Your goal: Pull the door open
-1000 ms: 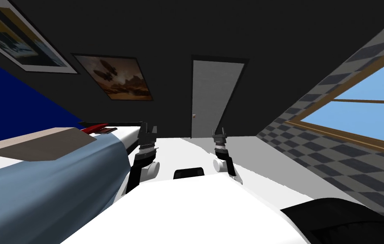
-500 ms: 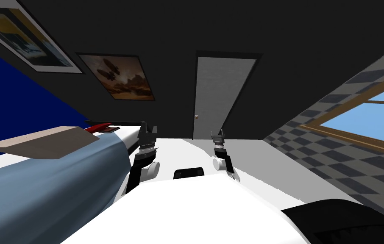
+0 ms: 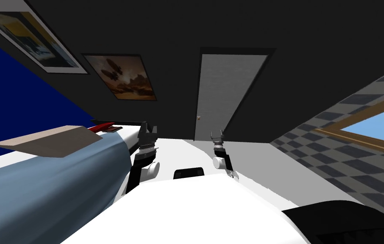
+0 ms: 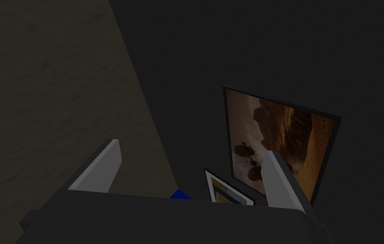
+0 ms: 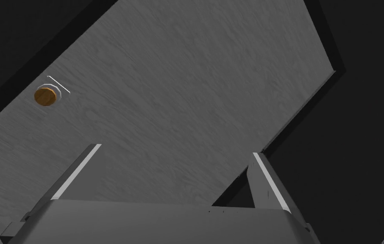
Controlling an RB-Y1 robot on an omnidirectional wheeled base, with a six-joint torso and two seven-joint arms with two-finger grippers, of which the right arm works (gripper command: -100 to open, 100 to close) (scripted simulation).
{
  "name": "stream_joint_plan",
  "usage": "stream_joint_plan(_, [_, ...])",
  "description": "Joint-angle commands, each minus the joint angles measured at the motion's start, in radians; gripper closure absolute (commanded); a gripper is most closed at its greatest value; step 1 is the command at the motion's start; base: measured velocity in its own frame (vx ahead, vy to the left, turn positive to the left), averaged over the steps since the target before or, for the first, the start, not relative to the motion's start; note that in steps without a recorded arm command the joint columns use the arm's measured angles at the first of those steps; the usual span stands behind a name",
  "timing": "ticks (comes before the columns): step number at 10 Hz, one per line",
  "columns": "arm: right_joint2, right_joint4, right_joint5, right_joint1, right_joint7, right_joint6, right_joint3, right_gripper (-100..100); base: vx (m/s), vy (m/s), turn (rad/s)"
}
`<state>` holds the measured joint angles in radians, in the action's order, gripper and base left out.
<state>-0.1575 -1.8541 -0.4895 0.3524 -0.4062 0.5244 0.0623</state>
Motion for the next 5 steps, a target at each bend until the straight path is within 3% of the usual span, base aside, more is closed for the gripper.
stream_joint_plan(1, [-0.006,0.016,-0.03,-0.006,-0.024,-0.009,0.001,-100,0.1,0.008,0.076])
stream_joint_plan(5, [-0.025,0.077,-0.102,-0.034,-0.084,-0.021,0.0,-100,0.109,0.011,0.071])
